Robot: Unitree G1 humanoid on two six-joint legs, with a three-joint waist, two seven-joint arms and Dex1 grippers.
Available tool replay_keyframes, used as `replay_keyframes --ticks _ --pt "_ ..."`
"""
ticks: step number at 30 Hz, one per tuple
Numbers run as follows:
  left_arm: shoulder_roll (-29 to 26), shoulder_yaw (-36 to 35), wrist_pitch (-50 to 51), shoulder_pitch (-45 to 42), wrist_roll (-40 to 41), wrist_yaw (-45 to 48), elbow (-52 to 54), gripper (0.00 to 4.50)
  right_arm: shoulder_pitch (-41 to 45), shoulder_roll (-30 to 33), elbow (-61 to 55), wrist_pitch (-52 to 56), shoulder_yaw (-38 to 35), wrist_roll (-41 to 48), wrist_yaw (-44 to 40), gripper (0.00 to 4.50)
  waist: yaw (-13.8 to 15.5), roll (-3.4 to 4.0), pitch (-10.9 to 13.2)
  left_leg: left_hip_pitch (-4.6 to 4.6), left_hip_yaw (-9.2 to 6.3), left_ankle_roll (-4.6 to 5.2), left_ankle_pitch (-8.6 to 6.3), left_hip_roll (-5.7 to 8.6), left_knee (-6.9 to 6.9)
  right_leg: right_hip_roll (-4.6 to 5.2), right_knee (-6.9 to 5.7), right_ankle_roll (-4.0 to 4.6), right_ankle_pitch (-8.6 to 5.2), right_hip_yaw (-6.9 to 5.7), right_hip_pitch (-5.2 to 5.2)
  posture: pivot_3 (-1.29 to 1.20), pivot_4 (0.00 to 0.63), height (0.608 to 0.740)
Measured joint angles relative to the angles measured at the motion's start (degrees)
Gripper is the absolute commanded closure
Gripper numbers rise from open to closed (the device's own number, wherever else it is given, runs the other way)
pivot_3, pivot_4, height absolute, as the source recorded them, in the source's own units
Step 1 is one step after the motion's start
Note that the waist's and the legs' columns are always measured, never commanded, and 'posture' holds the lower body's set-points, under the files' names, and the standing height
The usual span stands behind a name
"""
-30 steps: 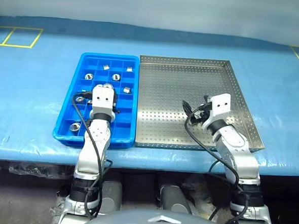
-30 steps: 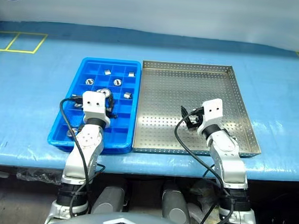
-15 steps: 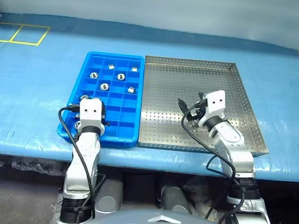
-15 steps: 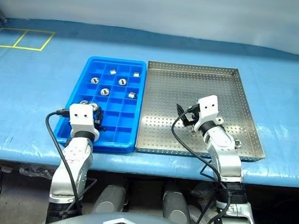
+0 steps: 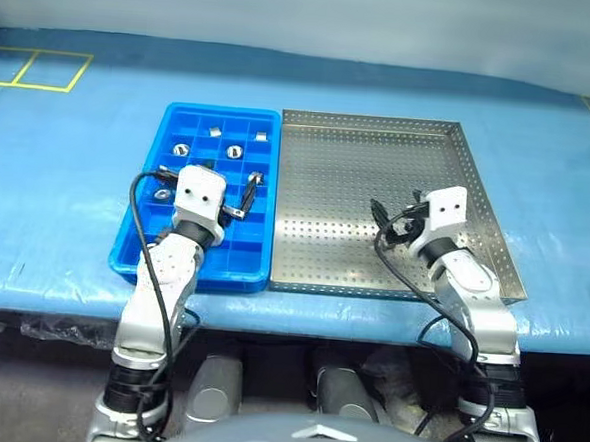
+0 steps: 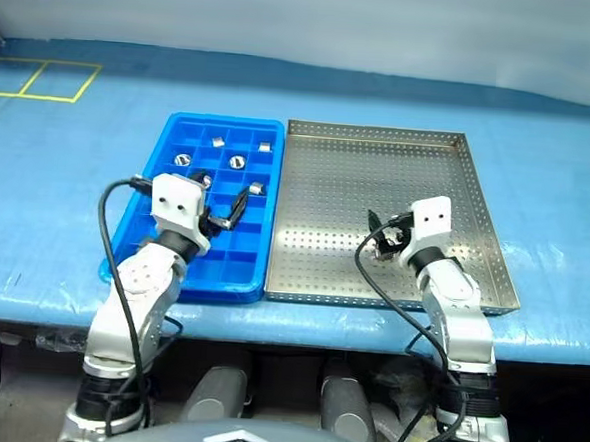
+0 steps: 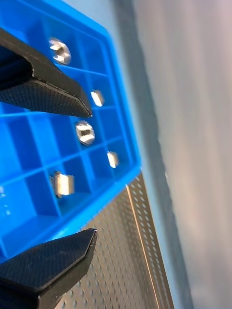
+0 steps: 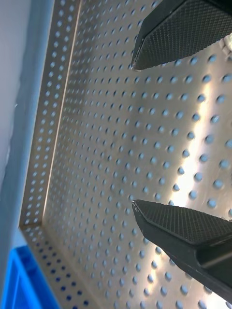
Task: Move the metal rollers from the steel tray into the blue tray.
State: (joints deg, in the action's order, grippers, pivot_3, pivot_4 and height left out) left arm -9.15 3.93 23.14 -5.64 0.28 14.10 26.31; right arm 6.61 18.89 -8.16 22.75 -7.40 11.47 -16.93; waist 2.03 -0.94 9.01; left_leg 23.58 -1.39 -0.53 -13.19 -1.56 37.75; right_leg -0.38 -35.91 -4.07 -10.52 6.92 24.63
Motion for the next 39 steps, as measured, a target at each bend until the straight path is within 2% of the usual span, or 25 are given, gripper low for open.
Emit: replay_keyframes --ticks 2,4,7,16,21,29,33,36,39 --pt "-1.6 -0.1 -1.2 -0.5 2.7 3.8 -1.1 0.51 -0.3 1.1 -0.2 3.5 -0.8 0.1 0.8 0.0 0.0 0.0 0.0 0.0 0.0 0.0 0.0 -0.01 0.0 -0.01 0.0 0.01 0.0 0.0 0.01 0.17 0.15 0.74" --pt "-5.4 1.0 -1.9 -0.5 5.0 9.1 -1.3 0.51 -0.5 1.2 -0.4 7.9 -1.6 0.9 1.1 0.0 -0.2 0.0 0.0 0.0 -0.01 0.0 0.0 -0.04 0.0 -0.04 -0.03 0.03 -0.02 -0.01 0.03 0.18 0.15 0.74" --pt "-6.2 1.2 -2.5 0.0 8.5 13.3 -1.3 0.51 -0.6 1.7 -1.7 13.2 -2.3 2.8 0.6 0.0 -0.3 -0.02 0.0 -0.02 0.01 0.01 0.0 -0.04 0.03 -0.01 -0.02 0.03 -0.02 -0.01 -0.02 0.18 0.15 0.74" --pt "-6.9 1.1 -2.9 0.8 9.3 13.4 -1.3 0.51 3.5 1.1 -2.8 20.6 0.0 7.1 -3.6 0.0 -0.7 -0.1 -0.1 -0.12 0.01 0.01 0.0 -0.1 0.08 -0.06 -0.04 0.02 -0.02 -0.02 -0.1 0.22 0.15 0.74" --pt "-7.1 0.7 -2.9 2.4 9.2 12.6 -1.1 0.51 2.3 1.6 -1.8 24.0 1.8 8.7 -5.9 0.0 0.2 -0.07 0.0 0.01 -0.01 0.03 -0.01 -0.04 0.04 -0.01 -0.01 0.03 -0.02 -0.02 -0.01 0.23 0.15 0.74" --pt "-7.6 1.1 -2.9 2.2 8.9 12.2 -1.1 0.51 1.0 3.3 -1.0 19.1 2.2 3.3 -1.8 0.0 0.3 -0.06 0.0 0.0 0.02 0.03 -0.02 -0.05 0.08 -0.02 0.0 0.02 -0.02 -0.02 0.0 0.2 0.15 0.74" --pt "-7.6 1.6 -2.9 1.9 8.9 12.2 -1.1 0.51 -0.2 4.3 -1.6 20.1 1.9 3.7 -3.2 0.0 0.2 -0.06 0.0 0.0 0.0 0.04 -0.02 -0.05 0.01 -0.02 0.01 0.03 -0.02 -0.02 0.01 0.2 0.15 0.74" --pt "-7.7 1.7 -2.9 1.9 8.8 12.1 -1.1 0.45 -1.0 5.5 -3.1 21.6 1.9 4.8 -4.8 0.63 0.2 -0.07 0.0 0.0 0.0 0.05 -0.03 -0.05 0.01 -0.02 0.02 0.03 -0.02 -0.02 0.0 0.2 0.15 0.74" --pt "-8.0 1.6 -2.9 1.9 8.8 12.0 -1.1 0.45 -1.7 5.7 -4.3 22.3 2.6 5.7 -6.8 1.62 0.1 -0.07 0.0 -0.03 0.01 0.05 -0.02 -0.07 0.04 -0.04 0.0 0.03 -0.02 -0.02 -0.01 0.22 0.15 0.74"
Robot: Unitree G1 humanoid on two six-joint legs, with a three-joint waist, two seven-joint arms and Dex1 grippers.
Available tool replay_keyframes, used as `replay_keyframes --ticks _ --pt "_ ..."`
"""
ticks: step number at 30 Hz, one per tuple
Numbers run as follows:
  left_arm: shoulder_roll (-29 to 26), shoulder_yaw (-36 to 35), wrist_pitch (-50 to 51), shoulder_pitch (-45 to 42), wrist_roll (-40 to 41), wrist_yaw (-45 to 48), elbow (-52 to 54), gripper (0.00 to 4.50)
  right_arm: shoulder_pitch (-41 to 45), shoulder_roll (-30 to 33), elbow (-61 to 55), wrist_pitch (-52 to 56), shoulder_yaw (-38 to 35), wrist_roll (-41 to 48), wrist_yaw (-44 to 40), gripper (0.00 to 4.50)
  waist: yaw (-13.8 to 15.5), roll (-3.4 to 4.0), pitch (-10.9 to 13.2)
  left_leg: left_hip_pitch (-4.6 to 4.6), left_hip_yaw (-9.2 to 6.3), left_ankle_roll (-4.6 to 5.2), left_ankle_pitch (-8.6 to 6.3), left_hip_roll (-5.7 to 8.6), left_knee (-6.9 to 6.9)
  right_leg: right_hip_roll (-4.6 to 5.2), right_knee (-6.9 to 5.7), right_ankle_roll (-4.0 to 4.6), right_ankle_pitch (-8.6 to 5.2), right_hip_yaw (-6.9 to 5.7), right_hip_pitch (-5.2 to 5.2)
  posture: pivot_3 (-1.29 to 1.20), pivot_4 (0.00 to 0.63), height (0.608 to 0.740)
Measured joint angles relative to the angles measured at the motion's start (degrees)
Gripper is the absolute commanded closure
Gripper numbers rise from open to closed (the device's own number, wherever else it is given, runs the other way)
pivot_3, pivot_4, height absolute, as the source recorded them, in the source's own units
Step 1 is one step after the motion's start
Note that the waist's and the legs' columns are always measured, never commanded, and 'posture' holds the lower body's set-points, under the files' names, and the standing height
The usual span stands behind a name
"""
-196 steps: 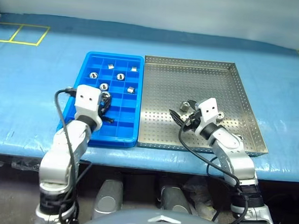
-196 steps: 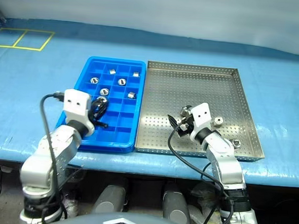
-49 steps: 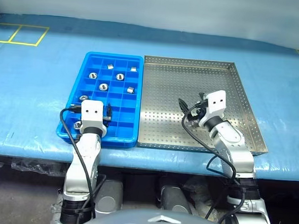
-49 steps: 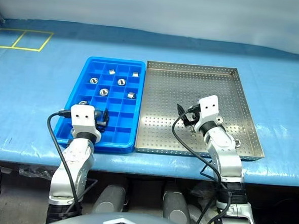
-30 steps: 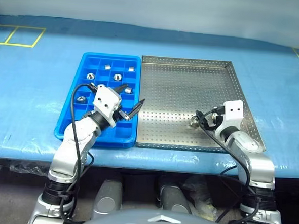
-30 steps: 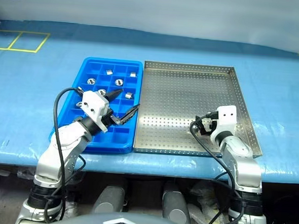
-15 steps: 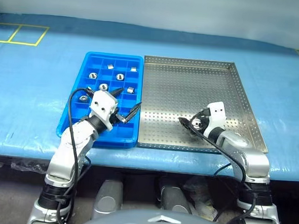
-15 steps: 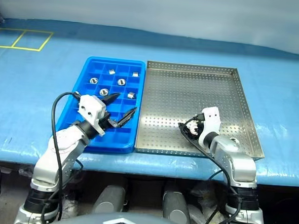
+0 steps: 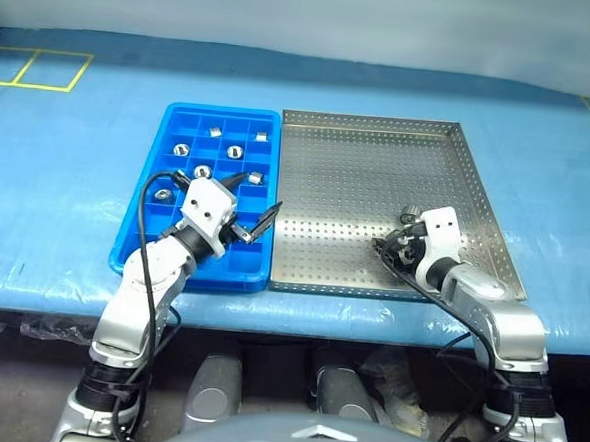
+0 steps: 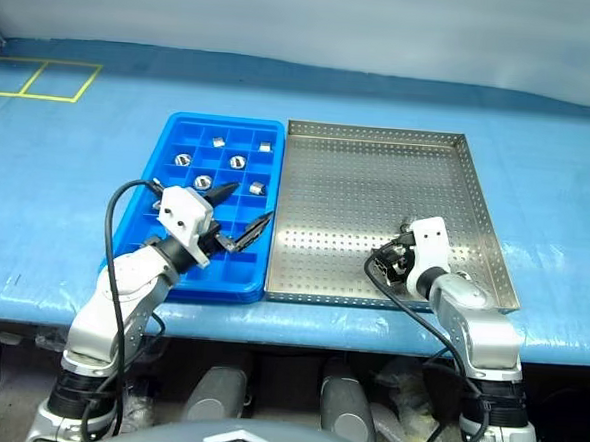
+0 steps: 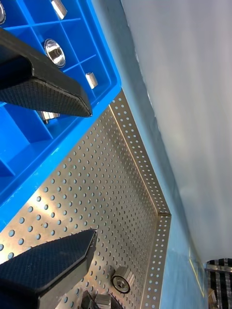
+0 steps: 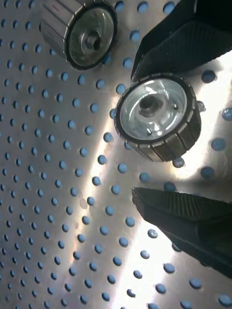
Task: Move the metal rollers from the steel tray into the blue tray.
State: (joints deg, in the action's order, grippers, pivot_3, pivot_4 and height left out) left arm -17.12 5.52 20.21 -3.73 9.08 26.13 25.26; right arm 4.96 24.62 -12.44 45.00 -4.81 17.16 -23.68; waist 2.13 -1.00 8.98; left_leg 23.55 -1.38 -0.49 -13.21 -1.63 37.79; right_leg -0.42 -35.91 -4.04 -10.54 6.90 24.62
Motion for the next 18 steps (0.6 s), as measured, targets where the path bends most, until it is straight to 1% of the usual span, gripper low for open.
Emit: replay_keyframes --ticks 3,4,8,11,15,18 --pt "-0.1 -0.4 -0.6 0.0 -0.2 -0.9 0.0 0.45 0.3 -0.3 0.0 -0.3 0.8 0.2 -1.3 2.62 -0.1 0.0 0.0 -0.01 0.01 0.0 0.0 -0.02 0.02 -0.01 -0.01 0.0 0.0 0.0 0.0 0.26 0.15 0.74" --pt "-0.1 -0.9 -0.8 0.0 -0.2 -1.3 0.0 0.45 0.5 -0.7 0.0 -1.0 1.4 0.3 -1.9 2.69 0.0 0.0 0.0 -0.01 0.01 0.0 0.0 -0.02 0.01 -0.02 -0.02 0.0 0.0 0.0 0.01 0.27 0.15 0.74" --pt "0.0 -4.3 -1.1 0.9 -0.3 -4.1 1.3 0.45 3.1 -3.5 0.5 -6.1 4.0 0.4 -4.5 2.69 0.2 0.02 0.1 0.03 0.0 0.0 0.0 -0.02 -0.02 -0.02 -0.02 -0.01 0.01 -0.02 0.06 0.34 0.15 0.74" --pt "0.2 -8.5 -1.0 3.1 0.0 -7.2 4.7 0.45 9.2 -7.8 1.7 -10.6 4.4 1.5 -5.5 2.69 0.6 -0.02 0.1 0.03 -0.03 0.0 0.0 -0.02 -0.06 -0.01 -0.02 -0.01 0.01 -0.05 0.05 0.41 0.15 0.74" --pt "-0.1 -13.4 -0.4 7.6 0.0 -9.8 8.6 0.45 16.4 -10.9 6.4 -14.6 5.8 1.9 -7.7 2.69 2.9 -0.06 0.1 0.02 -0.11 0.0 0.0 -0.01 -0.16 0.0 0.02 0.03 -0.01 -0.13 0.04 0.48 0.15 0.74" --pt "-1.6 -15.6 0.6 11.7 0.0 -9.8 10.4 0.45 20.1 -12.4 11.0 -16.0 9.0 1.5 -10.1 2.69 4.6 -0.08 0.1 0.03 -0.12 -0.01 0.0 -0.01 -0.27 0.0 0.03 0.12 -0.06 -0.17 0.11 0.53 0.15 0.74"
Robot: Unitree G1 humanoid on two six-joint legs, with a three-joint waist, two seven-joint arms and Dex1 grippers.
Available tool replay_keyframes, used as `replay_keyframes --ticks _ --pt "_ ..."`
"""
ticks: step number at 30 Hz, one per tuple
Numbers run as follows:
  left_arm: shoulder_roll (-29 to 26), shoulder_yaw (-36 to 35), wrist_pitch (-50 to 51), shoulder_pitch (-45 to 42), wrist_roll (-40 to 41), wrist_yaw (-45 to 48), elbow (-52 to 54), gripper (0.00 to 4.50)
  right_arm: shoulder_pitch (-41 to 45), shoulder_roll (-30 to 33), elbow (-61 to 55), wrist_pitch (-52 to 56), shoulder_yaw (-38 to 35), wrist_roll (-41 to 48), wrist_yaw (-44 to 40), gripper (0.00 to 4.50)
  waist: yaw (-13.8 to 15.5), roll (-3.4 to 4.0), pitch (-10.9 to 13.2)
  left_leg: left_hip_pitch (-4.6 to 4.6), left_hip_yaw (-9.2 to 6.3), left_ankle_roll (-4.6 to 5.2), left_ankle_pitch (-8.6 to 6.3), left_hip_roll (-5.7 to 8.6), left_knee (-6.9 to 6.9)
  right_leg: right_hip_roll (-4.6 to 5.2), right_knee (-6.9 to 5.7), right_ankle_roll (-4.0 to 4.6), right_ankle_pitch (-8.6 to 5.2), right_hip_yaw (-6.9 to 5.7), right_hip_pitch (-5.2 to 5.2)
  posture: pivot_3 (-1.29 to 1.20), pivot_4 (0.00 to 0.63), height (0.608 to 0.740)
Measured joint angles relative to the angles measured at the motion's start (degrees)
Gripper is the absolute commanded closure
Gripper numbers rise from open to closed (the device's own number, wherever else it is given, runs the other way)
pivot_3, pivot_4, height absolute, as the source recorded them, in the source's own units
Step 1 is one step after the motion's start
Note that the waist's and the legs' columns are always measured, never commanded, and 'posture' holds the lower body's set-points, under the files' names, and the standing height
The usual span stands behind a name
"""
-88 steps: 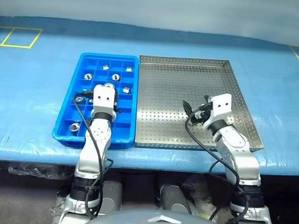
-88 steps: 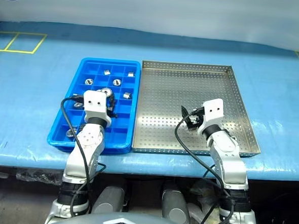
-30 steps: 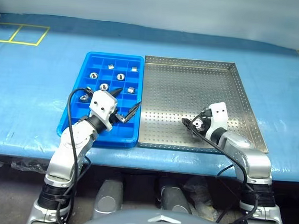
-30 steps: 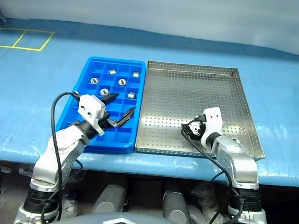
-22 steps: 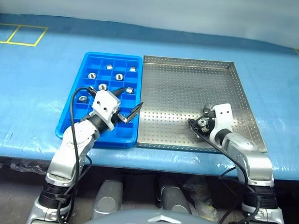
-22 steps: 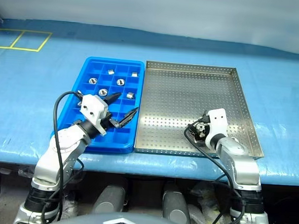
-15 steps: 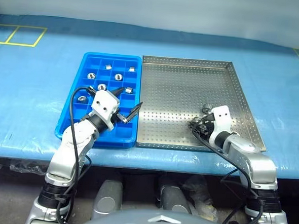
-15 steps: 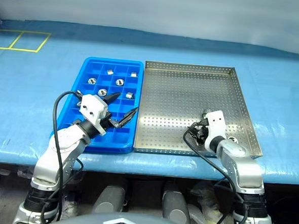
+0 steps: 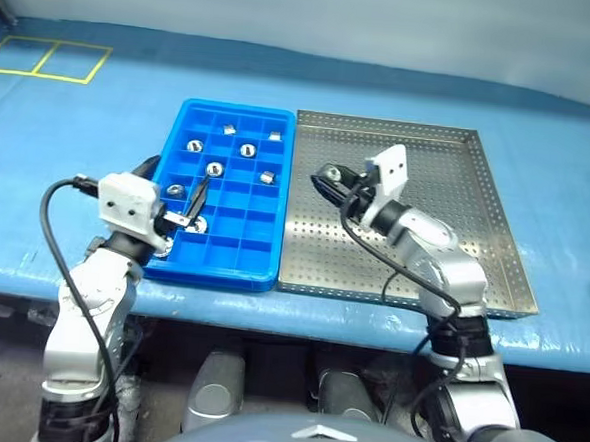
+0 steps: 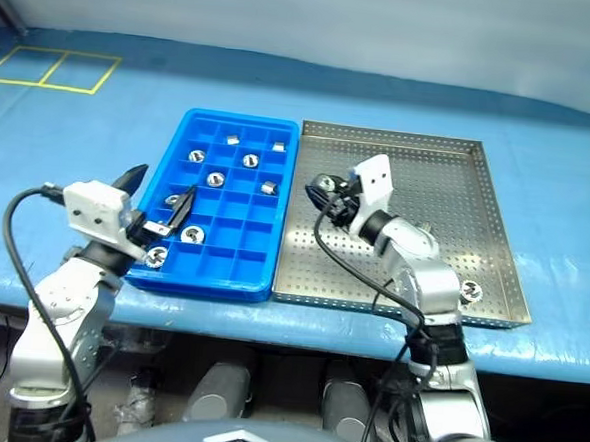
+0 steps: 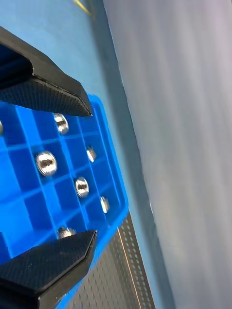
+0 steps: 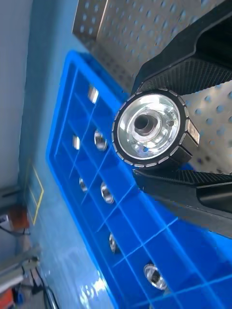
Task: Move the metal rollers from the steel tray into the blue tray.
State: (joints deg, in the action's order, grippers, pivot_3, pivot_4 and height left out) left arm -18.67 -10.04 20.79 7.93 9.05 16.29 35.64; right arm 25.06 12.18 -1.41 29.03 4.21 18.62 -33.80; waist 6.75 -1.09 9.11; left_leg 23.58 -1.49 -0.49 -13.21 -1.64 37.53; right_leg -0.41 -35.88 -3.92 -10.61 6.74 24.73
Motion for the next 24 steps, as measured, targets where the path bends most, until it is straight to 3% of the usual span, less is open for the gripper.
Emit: replay_keyframes --ticks 5,11,20,24 --pt "-0.7 -2.4 0.6 5.6 -0.1 -0.3 3.7 0.45 7.5 -3.3 8.8 -1.7 4.5 -1.4 -3.3 2.69 3.5 0.01 0.1 0.0 -0.02 -0.02 0.0 -0.03 -0.06 0.01 -0.02 0.08 -0.05 -0.1 0.07 0.59 0.15 0.74" --pt "-0.6 -2.8 1.0 8.1 -1.3 -1.3 5.2 0.45 15.0 -5.5 23.0 -2.2 5.5 -7.0 1.6 2.69 8.3 -0.02 0.1 0.13 0.01 -0.19 0.01 -0.05 -0.19 0.03 -0.03 0.19 -0.11 -0.22 0.44 0.61 0.15 0.74" --pt "-0.5 -1.3 1.2 7.3 -1.8 -1.5 5.1 0.45 12.0 -0.9 19.4 2.8 6.5 -8.5 -1.3 2.69 16.0 -0.03 0.1 0.42 0.02 -0.57 -0.08 -0.18 -0.44 -0.02 -0.04 0.43 -0.27 -0.45 0.81 0.54 0.15 0.74" --pt "-0.8 0.0 1.3 5.3 -1.9 -1.1 5.0 0.45 9.8 1.4 15.4 4.1 7.4 -9.5 -1.5 1.33 17.6 -0.01 0.1 0.36 0.05 -0.68 -0.14 -0.22 -0.4 -0.01 -0.05 0.42 -0.28 -0.49 0.82 0.51 0.15 0.74"
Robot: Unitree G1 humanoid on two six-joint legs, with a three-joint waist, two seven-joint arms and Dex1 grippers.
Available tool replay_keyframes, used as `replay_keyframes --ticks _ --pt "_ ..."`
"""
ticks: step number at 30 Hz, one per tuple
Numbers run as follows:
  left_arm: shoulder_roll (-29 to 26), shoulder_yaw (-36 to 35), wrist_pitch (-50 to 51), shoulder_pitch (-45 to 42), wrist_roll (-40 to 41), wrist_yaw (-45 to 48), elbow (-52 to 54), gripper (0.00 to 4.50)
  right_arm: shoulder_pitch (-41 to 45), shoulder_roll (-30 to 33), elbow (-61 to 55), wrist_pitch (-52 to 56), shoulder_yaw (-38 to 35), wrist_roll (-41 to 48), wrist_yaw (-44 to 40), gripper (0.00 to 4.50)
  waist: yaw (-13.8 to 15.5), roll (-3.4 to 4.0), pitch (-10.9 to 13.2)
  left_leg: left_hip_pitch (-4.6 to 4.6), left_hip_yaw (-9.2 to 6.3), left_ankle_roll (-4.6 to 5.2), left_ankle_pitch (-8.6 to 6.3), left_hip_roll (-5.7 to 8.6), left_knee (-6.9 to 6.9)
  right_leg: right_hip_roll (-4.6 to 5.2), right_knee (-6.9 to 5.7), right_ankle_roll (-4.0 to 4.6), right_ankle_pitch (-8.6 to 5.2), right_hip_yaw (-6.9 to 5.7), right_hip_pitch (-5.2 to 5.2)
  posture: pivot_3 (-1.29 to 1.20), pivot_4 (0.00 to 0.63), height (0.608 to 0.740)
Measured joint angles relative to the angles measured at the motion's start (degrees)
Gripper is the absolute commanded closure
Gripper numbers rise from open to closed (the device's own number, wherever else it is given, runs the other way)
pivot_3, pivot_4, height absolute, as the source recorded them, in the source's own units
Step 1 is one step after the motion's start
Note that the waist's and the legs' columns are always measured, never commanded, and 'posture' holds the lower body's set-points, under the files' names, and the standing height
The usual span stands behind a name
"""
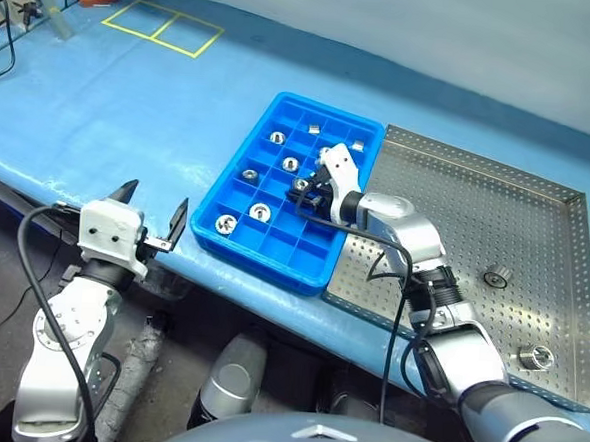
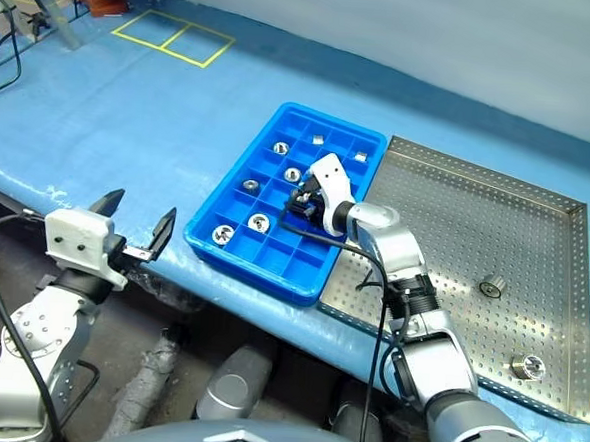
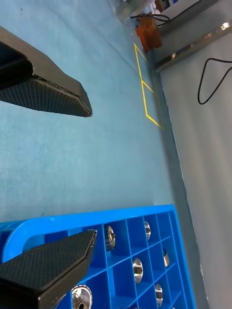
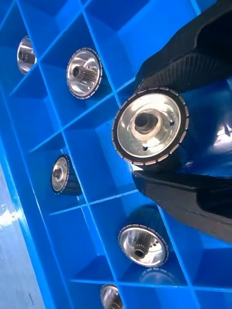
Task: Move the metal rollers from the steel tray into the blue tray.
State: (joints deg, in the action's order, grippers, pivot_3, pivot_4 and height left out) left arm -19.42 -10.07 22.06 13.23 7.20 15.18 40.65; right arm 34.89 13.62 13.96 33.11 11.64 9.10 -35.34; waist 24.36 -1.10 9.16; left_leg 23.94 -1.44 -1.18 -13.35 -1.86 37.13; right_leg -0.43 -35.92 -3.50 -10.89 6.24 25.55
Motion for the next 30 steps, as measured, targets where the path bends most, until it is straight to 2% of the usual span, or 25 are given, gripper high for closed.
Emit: replay_keyframes --ticks 3,8,13,17,22,25,30 --pt "-0.5 0.8 0.1 -1.4 -0.1 0.3 -0.4 0.45 -1.7 0.9 -2.8 0.0 0.1 -0.5 0.1 0.36 0.3 -0.03 0.0 -0.01 -0.01 -0.04 -0.02 -0.03 0.01 0.0 0.02 0.01 -0.01 -0.06 -0.01 0.46 0.15 0.74" --pt "0.3 4.1 -0.2 -7.2 -0.1 1.2 -4.4 0.45 -7.3 0.3 -8.2 -2.8 -4.2 1.0 3.3 0.36 0.7 -0.02 -0.1 0.02 -0.07 -0.06 -0.02 -0.03 0.12 0.02 0.03 0.02 -0.02 -0.15 -0.03 0.33 0.15 0.74" --pt "2.5 12.2 -3.4 -14.2 -0.4 4.1 -14.2 0.45 -14.7 3.6 -16.5 -2.5 -11.3 1.6 8.1 0.36 -1.4 0.03 -0.1 0.09 -0.03 -0.04 -0.03 0.0 0.27 0.08 0.11 -0.01 -0.01 -0.15 -0.14 0.17 0.15 0.74" --pt "4.5 16.9 -5.9 -17.8 -0.5 6.5 -20.8 0.45 -20.6 7.4 -22.8 1.7 -16.9 3.0 9.7 0.36 -6.5 0.07 -0.1 0.24 -0.03 0.0 -0.06 -0.14 0.34 -0.05 0.04 -0.04 0.04 -0.14 -0.09 0.12 0.15 0.74" --pt "6.2 19.8 -8.1 -21.2 -0.5 8.2 -23.7 0.45 -23.8 8.9 -27.8 6.2 -21.3 4.0 13.1 0.36 -15.2 0.17 -0.2 0.13 -0.04 0.1 -0.13 -0.24 0.34 -0.13 -0.02 0.21 0.16 -0.09 -0.24 0.05 0.15 0.74" --pt "6.4 20.2 -8.8 -21.9 -0.4 9.3 -25.8 0.45 -25.2 8.9 -28.0 8.9 -24.9 4.0 16.7 0.36 -19.8 0.18 -0.2 -0.12 -0.02 0.16 -0.16 -0.21 0.35 -0.1 0.0 0.08 0.04 -0.05 -0.53 0.02 0.15 0.74" --pt "6.4 20.3 -9.1 -23.6 -0.2 10.7 -28.6 0.45 -25.2 8.1 -28.0 11.4 -25.8 5.2 18.3 0.36 -24.9 0.2 -0.2 -0.51 -0.06 0.2 -0.16 -0.23 0.45 -0.15 -0.08 0.02 0.0 -0.02 -0.91 0.01 0.15 0.74"
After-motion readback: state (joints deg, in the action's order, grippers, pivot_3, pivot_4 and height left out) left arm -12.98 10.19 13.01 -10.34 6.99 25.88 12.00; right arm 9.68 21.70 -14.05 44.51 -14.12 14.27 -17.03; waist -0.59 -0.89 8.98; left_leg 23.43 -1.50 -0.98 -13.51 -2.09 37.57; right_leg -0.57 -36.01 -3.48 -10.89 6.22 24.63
